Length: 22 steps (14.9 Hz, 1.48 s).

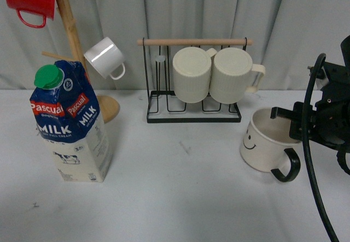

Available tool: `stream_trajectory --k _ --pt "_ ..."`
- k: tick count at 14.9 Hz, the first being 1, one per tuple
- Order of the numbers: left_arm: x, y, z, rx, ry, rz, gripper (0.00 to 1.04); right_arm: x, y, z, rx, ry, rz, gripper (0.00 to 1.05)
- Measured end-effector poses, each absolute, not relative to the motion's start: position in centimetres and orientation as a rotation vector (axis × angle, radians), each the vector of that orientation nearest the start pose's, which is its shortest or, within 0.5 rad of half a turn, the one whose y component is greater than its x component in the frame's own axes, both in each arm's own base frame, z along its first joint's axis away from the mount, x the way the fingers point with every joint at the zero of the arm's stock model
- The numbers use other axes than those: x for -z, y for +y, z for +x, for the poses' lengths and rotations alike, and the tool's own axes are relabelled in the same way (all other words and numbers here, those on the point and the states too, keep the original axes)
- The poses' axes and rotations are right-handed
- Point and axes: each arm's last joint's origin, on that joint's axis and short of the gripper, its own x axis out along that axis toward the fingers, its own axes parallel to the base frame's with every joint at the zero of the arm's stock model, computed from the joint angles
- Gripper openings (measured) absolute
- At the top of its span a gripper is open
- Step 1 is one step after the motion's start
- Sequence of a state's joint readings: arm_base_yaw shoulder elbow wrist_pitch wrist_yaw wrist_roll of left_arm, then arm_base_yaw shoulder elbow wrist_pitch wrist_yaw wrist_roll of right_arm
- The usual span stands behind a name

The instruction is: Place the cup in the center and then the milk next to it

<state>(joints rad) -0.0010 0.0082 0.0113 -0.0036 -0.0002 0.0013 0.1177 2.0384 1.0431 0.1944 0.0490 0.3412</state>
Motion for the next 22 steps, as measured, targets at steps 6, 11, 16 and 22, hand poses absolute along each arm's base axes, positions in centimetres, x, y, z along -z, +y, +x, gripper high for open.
stream_trajectory --k 6,11,16,22 --pt "-16.6 0.0 9.8 0.001 0.001 0.001 0.98 -11.3 5.0 38.2 0.043 0.783 0.259 0.03" --pt "-16.6 0.0 9.8 0.001 0.001 0.001 0.98 -13.1 15.7 37.3 -0.003 0.876 0.185 0.03" --pt "-16.6 0.0 9.8 0.001 0.001 0.001 0.98 -11.5 14.6 37.6 -0.003 0.927 0.193 0.03" --pt "-16.6 0.0 9.8 0.001 0.001 0.001 0.98 -11.0 14.5 38.2 -0.017 0.926 0.210 0.12"
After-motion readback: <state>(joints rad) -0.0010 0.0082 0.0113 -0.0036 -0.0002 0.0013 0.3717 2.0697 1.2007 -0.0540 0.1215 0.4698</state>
